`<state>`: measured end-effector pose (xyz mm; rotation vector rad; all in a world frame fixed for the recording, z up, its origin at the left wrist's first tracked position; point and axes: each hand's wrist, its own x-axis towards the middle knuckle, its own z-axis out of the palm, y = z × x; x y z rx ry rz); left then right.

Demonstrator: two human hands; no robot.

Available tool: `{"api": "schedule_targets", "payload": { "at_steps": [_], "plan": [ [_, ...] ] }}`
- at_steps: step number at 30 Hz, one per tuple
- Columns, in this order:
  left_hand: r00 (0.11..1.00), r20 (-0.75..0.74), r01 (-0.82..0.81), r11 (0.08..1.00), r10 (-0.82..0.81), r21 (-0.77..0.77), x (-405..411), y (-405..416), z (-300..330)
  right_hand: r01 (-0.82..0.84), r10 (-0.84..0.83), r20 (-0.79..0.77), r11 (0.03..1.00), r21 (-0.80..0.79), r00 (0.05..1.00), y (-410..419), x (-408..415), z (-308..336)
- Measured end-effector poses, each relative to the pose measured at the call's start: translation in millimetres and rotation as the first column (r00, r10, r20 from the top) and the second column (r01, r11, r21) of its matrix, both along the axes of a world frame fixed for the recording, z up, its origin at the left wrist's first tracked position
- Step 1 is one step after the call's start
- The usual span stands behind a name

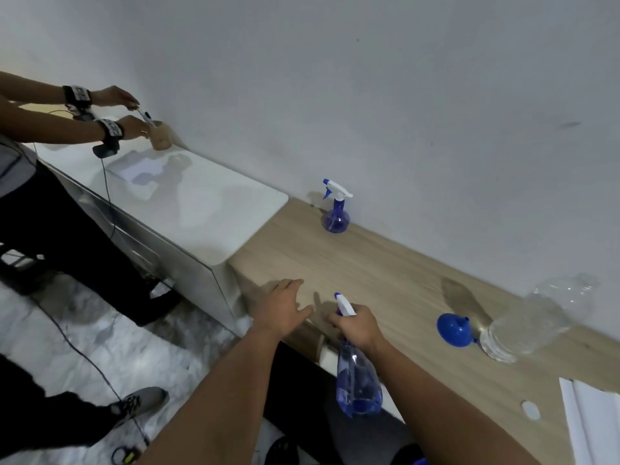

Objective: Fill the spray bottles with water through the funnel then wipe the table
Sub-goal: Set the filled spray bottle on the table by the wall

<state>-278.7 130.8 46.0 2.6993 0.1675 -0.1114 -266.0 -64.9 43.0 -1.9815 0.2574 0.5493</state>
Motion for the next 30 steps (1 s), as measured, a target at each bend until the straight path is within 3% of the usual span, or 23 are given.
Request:
{"api": "schedule_targets", "payload": {
  "at_steps": [9,22,30],
  "plan": [
    [1.0,0.008,-0.015,1.0,0.015,-0.014,-9,0,-4,-0.04,0.043,0.027,0.991,-0.126,0.999,0,-8,6],
    [0.999,0.041,-0.03,0.998,0.033,-0.056,-1,-4,3,0.013,-0.013,0.037,1.0,-0.02,0.999,-8,-3,14],
    [0.993,0.07,-0.088,0.988,0.098,-0.126,5,-3,7,-0.012,0.013,0.008,0.991,-0.13,1.0,-12,1,13]
  ]
}}
